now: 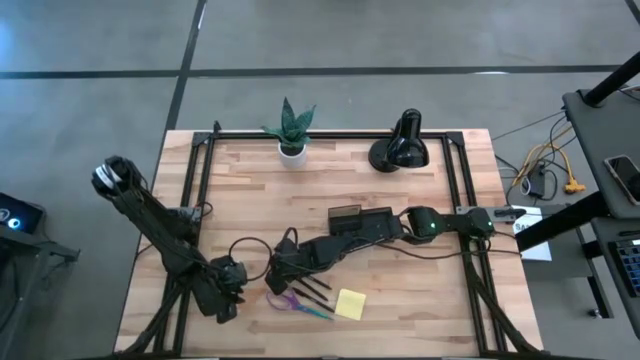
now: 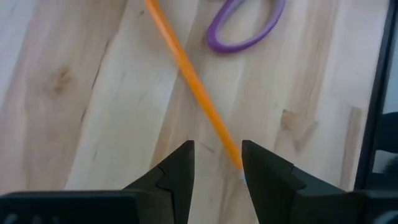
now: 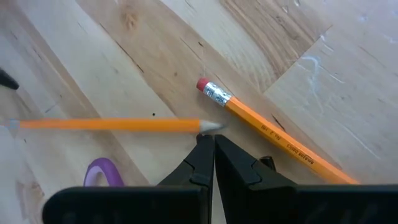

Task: Pick and place office supplies into organizer
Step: Put the left orange pencil into the black desk organizer

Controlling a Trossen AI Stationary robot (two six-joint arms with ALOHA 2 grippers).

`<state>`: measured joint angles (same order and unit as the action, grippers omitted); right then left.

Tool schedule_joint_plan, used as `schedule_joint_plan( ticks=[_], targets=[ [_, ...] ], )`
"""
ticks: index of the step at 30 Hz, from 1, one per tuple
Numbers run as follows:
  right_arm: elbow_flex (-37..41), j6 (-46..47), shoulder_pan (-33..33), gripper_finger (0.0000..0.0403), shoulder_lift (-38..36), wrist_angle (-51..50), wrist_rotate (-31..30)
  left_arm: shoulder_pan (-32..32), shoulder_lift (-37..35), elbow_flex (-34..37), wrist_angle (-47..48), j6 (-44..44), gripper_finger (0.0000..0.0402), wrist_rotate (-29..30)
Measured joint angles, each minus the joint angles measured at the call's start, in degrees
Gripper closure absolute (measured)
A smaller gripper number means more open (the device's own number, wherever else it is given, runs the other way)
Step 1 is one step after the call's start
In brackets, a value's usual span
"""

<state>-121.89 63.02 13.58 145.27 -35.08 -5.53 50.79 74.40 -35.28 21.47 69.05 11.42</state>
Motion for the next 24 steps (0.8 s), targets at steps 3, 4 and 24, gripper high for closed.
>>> schedule_joint_plan(
  ticks=[3,4,24],
  targets=[
    [0.0,0.0,-0.02,0.0394,0.0,0.1,-0.03,0.0,0.45,-0.33,0.46,1.15,0.0285,-0.65],
    [0.0,0.0,-0.02,0.0394,0.0,0.12,-0.06,0.0,0.64,-0.48,0.39,1.18,0.0285,-0.97],
    [-1.72,-3.5,-1.55,0.0394,-0.02,1.41,2.2,0.41,4.52,-1.56,-1.44,4.14,0.0285,-0.41]
  ],
)
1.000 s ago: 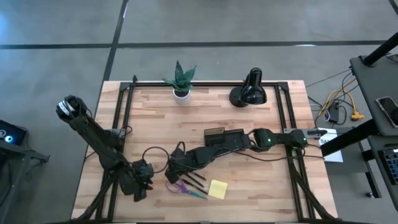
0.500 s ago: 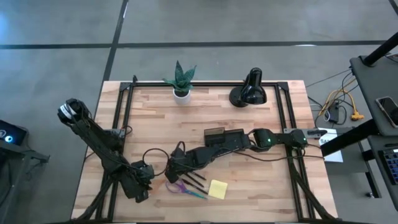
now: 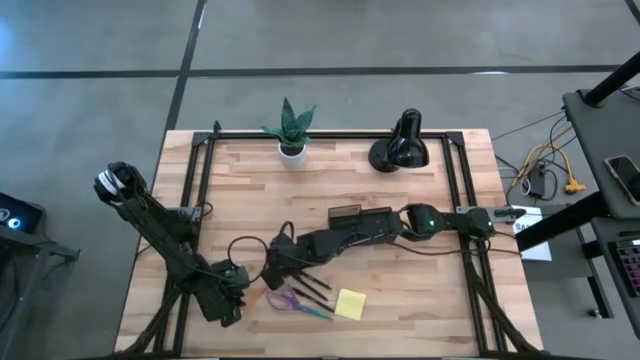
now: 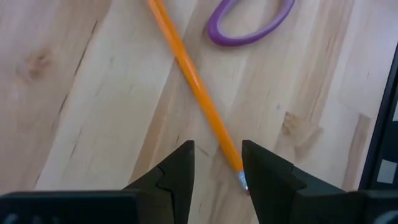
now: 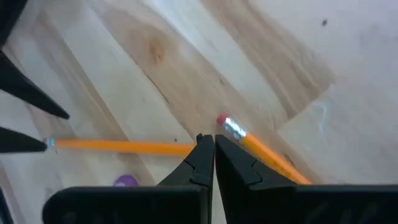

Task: Pick and place office supplies into organizer
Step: Put the left orange pencil into the black desk organizer

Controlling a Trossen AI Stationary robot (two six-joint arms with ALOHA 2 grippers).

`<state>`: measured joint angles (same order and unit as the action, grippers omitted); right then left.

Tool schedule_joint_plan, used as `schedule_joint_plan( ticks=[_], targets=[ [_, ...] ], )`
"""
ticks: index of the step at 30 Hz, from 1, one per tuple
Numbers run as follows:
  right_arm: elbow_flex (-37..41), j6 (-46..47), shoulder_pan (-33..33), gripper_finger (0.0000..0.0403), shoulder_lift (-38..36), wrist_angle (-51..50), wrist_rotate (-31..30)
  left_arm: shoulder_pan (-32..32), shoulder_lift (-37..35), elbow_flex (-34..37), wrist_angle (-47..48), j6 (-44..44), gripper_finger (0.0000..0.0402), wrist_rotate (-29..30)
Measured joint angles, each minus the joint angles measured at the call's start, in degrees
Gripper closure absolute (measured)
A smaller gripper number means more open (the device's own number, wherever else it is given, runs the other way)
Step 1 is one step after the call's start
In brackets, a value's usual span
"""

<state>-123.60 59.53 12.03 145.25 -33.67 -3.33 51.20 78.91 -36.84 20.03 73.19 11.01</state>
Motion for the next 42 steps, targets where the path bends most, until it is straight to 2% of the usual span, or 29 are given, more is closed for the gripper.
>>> schedule_joint_plan(
  ticks=[19,29,42],
  targets=[
    [2.57,0.28,0.0,0.0394,0.02,0.26,0.3,0.0,-0.05,-0.46,0.11,-0.02,0.0285,0.85],
    [-0.49,-0.79,0.06,0.0394,-0.04,1.33,-0.67,0.0,-1.22,-1.03,0.05,-0.43,0.0285,1.76],
    [1.8,0.04,-0.09,0.0394,0.09,1.35,-0.7,0.0,-1.22,-0.94,-0.04,-0.24,0.0285,2.91]
  ],
)
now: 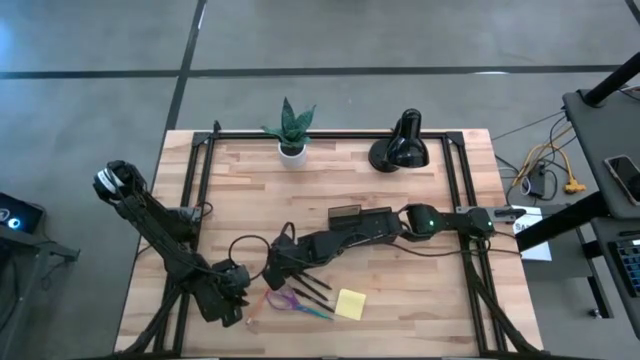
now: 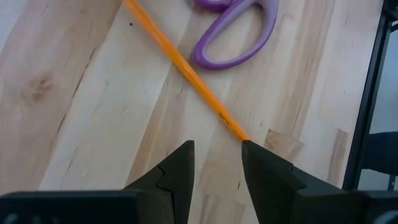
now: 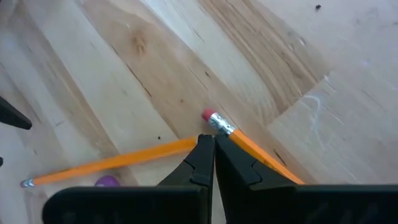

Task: Pick and place office supplies into organizer
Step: Put the left orange pencil into the black desk organizer

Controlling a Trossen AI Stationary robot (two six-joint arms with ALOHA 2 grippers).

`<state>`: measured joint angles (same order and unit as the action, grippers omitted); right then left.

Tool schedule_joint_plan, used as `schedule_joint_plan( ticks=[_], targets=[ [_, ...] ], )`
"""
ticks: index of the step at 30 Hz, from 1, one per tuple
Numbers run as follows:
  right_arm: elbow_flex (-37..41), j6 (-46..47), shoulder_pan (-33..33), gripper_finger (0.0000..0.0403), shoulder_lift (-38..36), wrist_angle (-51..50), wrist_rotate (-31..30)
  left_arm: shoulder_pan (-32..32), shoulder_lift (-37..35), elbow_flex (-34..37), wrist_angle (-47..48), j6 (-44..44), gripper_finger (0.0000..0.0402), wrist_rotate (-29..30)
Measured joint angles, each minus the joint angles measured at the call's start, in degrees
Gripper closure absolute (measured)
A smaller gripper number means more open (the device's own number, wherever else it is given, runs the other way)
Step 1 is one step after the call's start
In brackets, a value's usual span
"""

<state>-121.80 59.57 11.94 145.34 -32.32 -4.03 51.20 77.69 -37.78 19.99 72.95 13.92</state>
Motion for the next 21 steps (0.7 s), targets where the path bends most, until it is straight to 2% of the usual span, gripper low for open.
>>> schedule_joint_plan(
  ticks=[21],
  targets=[
    [1.45,0.42,0.0,0.0394,0.02,3.21,-0.04,-0.02,0.0,0.68,0.04,0.13,0.0285,0.04]
  ],
)
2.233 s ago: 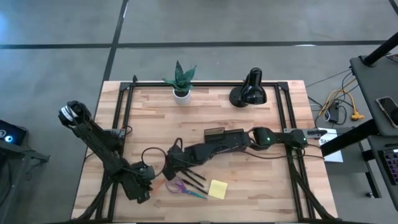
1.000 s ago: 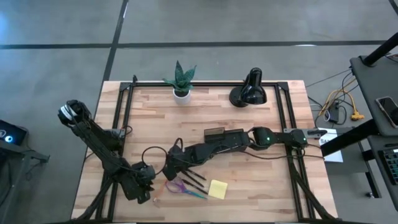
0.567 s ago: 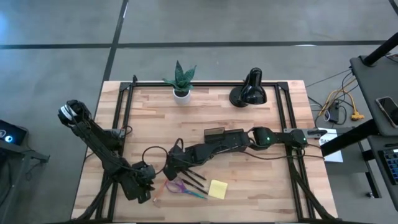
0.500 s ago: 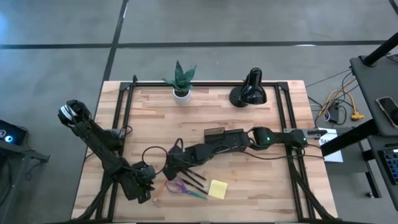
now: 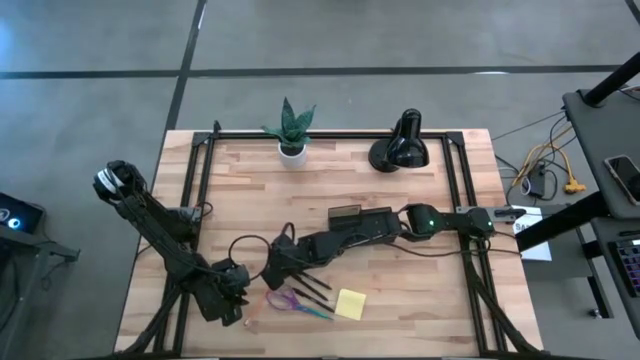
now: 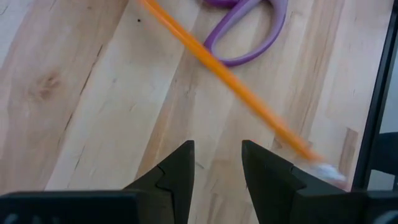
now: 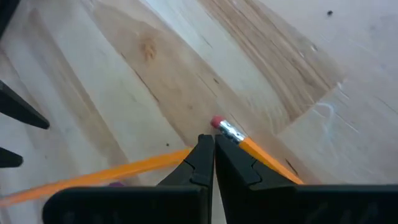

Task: Pick and place office supplies into organizer
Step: Put the left orange pencil into the black desk organizer

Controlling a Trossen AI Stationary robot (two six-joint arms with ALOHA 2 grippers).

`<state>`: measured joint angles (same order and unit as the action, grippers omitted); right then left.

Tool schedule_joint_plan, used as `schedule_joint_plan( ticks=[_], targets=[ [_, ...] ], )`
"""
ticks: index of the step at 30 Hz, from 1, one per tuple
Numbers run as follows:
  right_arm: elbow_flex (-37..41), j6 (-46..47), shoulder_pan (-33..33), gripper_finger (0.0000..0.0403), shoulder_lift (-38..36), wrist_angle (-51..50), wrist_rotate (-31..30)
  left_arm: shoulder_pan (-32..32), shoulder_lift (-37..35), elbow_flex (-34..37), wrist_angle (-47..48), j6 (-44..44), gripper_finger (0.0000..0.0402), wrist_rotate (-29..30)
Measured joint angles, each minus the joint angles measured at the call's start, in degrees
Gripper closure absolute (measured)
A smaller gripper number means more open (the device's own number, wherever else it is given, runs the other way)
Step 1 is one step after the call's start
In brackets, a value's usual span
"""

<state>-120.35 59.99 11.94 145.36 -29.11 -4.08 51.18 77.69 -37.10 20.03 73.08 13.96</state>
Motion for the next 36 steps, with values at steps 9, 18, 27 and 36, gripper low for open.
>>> schedule_joint_plan(
  ticks=[9,18,27,36],
  targets=[
    [1.11,1.38,-0.02,0.0394,-0.02,0.36,0.79,0.0,0.0,0.0,-0.04,0.0,0.0285,0.01],
    [-2.84,-0.39,-0.05,0.0394,-0.2,5.57,1.13,-0.17,0.0,0.08,-0.08,-1.87,0.0285,2.12],
    [-0.54,-1.46,-0.17,0.0394,0.15,5.9,1.11,-0.17,-0.08,-0.12,-0.19,-1.55,0.0285,3.39],
    [3.03,-5.07,-0.2,0.0394,0.13,10.98,1.06,-0.17,-0.11,-0.15,-1.57,-3.0,0.0285,4.37]
  ],
)
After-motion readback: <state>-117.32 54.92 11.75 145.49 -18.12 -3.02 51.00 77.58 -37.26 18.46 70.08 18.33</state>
